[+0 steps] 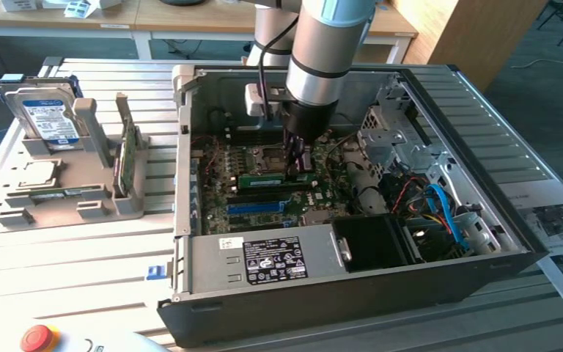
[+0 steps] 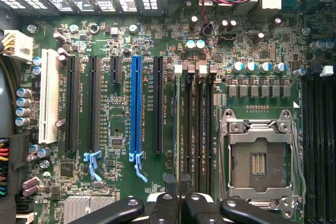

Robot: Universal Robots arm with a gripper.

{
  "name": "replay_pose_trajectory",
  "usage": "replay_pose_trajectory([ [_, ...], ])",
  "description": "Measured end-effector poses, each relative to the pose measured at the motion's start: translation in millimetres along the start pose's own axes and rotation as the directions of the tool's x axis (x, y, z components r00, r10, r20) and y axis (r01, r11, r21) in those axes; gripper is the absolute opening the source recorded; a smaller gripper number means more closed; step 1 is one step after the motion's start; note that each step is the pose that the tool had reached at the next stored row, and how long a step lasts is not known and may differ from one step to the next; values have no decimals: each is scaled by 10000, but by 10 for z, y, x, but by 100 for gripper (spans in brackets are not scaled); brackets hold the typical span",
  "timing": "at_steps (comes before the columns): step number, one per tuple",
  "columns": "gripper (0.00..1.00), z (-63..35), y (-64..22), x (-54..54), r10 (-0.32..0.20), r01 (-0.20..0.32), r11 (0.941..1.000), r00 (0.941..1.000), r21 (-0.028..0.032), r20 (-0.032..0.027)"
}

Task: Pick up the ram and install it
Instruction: 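Insert the ram into the slot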

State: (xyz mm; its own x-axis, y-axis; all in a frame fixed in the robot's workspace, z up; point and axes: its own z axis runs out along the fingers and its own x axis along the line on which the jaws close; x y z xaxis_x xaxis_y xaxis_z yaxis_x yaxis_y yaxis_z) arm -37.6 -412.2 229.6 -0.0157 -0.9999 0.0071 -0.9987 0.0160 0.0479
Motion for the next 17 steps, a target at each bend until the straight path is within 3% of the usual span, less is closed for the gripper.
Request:
replay_pose_trajectory([
  [7,12,10,0,0,2,-2,10000,10000,0,-53],
  [17,12,5,-1,-5,2,-2,10000,10000,1,-54],
])
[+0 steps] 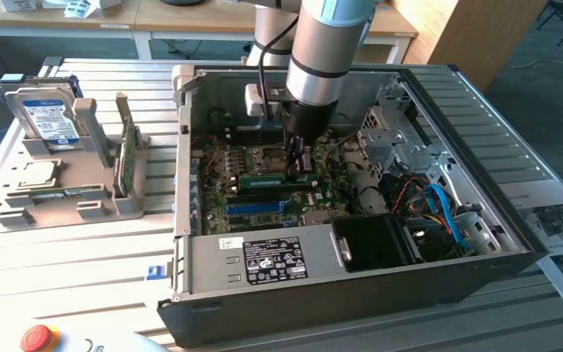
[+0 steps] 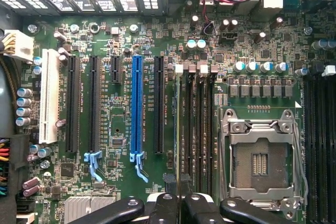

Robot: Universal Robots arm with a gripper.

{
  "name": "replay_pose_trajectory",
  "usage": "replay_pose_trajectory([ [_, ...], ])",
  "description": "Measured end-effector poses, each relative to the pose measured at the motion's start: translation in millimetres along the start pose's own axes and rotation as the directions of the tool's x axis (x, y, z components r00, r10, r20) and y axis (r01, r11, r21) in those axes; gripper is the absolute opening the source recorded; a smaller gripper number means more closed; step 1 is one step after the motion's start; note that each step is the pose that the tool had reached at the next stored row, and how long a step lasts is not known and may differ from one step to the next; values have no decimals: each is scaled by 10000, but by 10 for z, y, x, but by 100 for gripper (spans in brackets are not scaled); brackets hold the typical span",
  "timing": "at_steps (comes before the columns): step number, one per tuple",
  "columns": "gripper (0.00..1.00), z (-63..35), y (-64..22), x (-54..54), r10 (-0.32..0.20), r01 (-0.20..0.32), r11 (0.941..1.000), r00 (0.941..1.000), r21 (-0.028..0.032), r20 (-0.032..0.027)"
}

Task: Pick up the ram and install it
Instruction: 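Insert the ram into the slot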

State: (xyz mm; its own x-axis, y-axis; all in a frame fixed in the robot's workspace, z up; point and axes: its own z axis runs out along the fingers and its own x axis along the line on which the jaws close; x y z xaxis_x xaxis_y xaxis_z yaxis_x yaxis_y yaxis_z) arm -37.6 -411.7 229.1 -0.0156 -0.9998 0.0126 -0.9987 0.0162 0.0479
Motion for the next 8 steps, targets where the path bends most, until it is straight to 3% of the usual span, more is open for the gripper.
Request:
replay_pose_trajectory([
  [8,12,-21,1,-1,0,0,10000,10000,7,4],
])
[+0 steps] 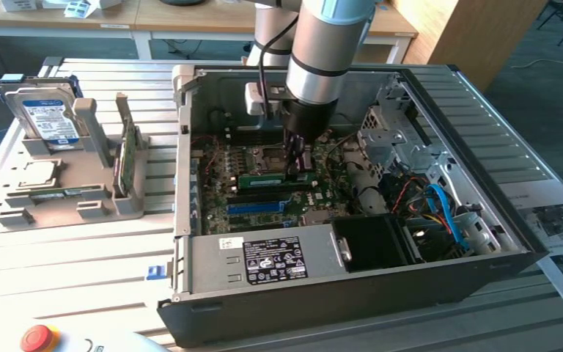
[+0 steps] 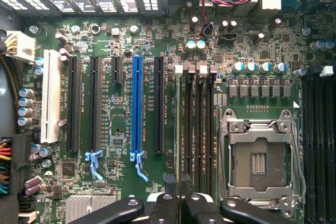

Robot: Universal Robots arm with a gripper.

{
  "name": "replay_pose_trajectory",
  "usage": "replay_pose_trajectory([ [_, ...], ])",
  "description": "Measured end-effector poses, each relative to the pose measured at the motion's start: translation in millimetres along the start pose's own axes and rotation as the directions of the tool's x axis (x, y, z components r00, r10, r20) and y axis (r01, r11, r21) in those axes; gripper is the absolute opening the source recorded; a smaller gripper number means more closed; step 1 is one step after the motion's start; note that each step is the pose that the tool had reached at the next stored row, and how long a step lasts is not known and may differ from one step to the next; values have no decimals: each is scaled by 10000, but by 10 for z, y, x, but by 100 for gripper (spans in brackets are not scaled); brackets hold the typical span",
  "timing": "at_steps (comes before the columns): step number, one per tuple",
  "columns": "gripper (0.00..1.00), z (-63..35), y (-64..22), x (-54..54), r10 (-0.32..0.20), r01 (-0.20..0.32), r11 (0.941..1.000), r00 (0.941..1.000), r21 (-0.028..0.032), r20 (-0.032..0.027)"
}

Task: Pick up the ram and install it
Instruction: 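Insert the ram into the slot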

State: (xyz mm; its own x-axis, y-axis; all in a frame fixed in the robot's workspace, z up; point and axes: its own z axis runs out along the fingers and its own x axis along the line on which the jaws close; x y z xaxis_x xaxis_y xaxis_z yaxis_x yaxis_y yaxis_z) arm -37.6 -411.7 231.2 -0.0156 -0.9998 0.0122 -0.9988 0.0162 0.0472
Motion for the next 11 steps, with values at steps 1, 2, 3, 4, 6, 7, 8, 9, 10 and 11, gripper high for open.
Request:
replay_pose_trajectory([
  [1,12,0,0,0,0,0,10000,10000,0,-1],
  [2,12,-1,0,0,1,-1,10000,10000,-1,-2],
  [3,12,-1,0,1,1,-1,10000,10000,-1,-3],
  [4,12,-1,0,1,1,-1,10000,10000,0,0],
  [6,12,-3,1,1,0,-1,10000,10000,8,39],
  [7,12,-2,1,0,0,0,10000,10000,16,70],
  [8,12,-2,1,1,-1,1,10000,9999,24,100],
  [9,12,-2,1,1,-3,3,10000,9999,28,121],
  [10,12,-1,0,0,-3,3,10000,9999,29,127],
  [11,12,-1,0,0,-3,3,10000,9999,29,127],
])
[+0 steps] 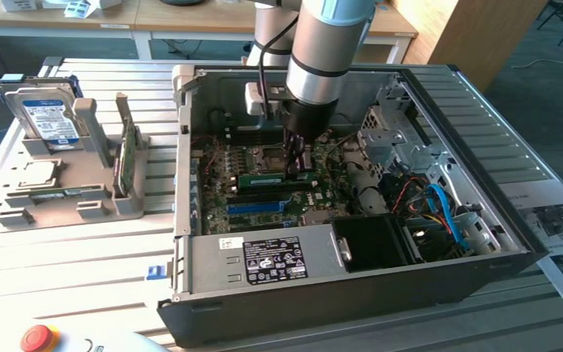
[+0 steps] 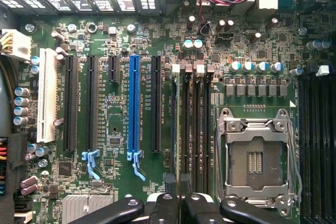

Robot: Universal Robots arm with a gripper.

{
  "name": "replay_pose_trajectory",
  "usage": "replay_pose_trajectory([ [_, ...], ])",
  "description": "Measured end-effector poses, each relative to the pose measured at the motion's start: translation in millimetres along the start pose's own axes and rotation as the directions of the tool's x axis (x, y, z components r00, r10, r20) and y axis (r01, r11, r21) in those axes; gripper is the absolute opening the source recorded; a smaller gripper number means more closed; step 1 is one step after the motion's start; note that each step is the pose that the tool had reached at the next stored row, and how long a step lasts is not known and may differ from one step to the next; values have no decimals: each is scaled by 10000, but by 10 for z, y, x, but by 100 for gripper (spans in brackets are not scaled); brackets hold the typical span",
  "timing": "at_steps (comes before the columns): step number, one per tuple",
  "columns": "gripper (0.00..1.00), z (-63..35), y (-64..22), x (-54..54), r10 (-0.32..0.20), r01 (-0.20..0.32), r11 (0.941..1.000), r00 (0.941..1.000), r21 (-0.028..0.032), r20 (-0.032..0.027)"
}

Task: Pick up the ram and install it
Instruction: 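Insert the ram into the slot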

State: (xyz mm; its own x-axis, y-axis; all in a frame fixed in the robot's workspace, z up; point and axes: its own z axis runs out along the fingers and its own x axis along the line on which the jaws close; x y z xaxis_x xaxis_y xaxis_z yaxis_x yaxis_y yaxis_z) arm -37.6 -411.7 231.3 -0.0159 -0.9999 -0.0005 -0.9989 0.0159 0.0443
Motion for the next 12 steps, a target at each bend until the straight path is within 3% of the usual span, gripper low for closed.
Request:
replay_pose_trajectory([
  [12,12,20,-1,0,6,-6,10000,10000,0,0],
])
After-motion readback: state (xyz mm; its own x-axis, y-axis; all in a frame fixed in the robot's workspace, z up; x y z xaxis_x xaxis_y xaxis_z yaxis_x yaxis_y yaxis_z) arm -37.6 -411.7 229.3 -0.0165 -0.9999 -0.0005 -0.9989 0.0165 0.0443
